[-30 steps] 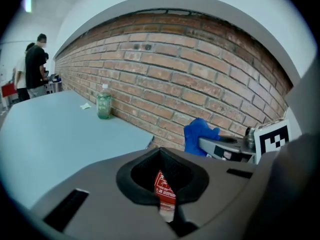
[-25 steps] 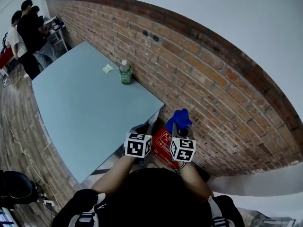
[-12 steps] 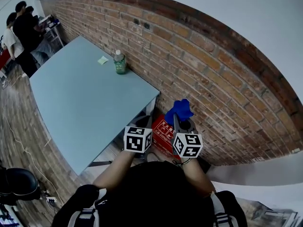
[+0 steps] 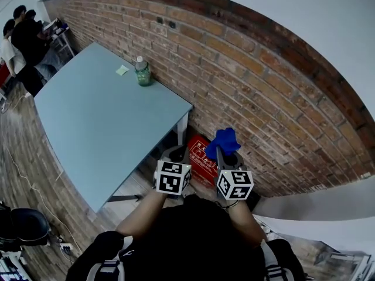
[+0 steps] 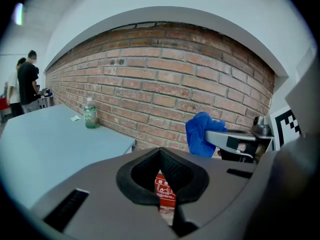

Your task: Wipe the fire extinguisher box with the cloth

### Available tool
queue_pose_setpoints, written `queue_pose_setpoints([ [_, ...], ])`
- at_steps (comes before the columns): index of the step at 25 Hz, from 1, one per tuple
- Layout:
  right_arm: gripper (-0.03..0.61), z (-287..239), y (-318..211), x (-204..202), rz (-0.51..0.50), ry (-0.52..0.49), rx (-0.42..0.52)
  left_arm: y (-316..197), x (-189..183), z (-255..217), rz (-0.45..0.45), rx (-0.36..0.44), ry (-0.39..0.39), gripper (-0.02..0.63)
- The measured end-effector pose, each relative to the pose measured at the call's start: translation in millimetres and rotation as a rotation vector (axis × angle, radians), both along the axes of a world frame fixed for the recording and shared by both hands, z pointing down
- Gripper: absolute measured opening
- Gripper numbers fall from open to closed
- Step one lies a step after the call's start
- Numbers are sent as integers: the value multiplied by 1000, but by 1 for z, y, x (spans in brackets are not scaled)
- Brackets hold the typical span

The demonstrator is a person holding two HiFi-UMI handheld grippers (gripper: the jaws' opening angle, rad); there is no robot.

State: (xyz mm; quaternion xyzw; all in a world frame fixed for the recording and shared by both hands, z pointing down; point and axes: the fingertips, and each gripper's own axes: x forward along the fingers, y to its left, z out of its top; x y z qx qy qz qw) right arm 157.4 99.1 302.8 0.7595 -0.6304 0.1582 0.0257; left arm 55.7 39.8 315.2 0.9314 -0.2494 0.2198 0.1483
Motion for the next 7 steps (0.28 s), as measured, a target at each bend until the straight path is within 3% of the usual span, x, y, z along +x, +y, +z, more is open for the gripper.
queue_pose_setpoints([
  [7, 52, 6, 33, -2, 23, -9, 1, 28, -2, 7, 24, -10, -7, 5],
])
